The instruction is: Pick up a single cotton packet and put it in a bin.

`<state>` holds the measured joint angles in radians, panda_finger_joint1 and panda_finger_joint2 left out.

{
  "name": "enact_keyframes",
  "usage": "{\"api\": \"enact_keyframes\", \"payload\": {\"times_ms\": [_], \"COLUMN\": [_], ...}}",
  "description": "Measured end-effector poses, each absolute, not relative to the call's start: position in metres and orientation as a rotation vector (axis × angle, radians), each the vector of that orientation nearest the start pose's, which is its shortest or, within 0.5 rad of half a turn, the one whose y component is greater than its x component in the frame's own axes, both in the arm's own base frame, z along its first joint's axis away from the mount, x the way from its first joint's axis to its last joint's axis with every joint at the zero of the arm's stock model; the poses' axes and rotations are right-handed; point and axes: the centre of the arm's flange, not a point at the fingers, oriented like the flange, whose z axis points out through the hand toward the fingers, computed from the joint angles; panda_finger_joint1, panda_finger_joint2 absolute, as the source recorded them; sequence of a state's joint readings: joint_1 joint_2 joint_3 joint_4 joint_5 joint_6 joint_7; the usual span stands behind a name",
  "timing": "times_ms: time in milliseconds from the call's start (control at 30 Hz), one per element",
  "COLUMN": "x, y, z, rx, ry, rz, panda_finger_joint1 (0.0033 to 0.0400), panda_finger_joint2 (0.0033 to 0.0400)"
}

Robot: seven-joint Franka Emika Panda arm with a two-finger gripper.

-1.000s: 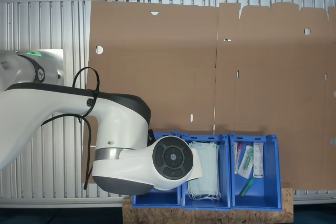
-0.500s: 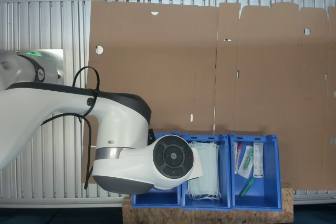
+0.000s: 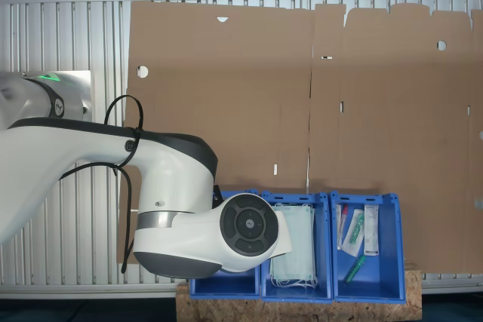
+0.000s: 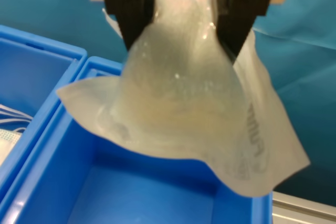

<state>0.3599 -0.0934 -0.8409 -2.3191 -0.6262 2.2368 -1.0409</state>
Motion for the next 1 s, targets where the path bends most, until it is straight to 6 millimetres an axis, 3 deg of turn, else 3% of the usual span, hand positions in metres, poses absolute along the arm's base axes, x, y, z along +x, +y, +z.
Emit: {"api": "enact_keyframes", "payload": {"times_ms": [1000], "x": [0.4358], "y": [-0.2489], "z": [0.3685], "rx": [-2.944], "ry": [-1.677], "rz": [0.52], "panda_finger_joint1": [0.0075], "panda_finger_joint2": [0.0075]}}
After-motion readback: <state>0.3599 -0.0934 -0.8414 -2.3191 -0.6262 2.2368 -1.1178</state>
